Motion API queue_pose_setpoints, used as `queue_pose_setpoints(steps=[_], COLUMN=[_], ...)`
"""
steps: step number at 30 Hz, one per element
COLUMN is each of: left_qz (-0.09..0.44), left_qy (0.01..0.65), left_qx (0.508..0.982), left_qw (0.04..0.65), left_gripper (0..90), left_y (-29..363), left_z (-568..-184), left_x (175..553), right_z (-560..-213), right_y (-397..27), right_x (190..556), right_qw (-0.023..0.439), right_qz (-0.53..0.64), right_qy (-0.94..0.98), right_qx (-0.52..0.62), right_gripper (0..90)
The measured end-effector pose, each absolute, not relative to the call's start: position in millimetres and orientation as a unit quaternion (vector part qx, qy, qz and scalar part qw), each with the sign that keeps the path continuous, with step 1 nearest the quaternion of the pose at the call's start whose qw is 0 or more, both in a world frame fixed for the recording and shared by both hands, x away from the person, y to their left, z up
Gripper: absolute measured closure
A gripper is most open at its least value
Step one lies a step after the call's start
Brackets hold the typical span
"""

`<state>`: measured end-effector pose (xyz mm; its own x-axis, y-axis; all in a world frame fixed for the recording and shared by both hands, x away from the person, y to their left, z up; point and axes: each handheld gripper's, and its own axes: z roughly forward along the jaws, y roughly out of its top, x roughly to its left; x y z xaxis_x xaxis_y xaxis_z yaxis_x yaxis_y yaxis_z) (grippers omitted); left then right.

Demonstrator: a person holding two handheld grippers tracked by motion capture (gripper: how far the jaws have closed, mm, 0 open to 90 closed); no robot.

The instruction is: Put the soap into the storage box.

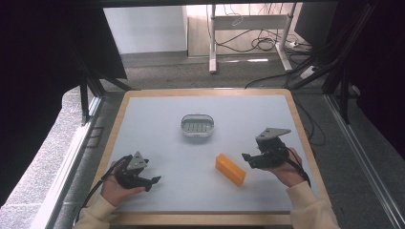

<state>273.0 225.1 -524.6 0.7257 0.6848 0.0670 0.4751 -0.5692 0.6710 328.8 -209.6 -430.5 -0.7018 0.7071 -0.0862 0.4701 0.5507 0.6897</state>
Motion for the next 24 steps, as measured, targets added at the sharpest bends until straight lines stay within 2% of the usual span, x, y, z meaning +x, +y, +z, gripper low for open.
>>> queue_pose_setpoints(steps=[24], left_qz=[0.161], left_qy=[0.331], left_qx=[0.873], left_qw=[0.321], left_gripper=[20.8], left_y=[225], left_z=[-525], left_x=[273], right_z=[-433], right_y=[-168], right_x=[334], right_qw=[0.144], right_qz=[0.271], right_qy=[0.901], right_qx=[0.307], right_gripper=[27.2])
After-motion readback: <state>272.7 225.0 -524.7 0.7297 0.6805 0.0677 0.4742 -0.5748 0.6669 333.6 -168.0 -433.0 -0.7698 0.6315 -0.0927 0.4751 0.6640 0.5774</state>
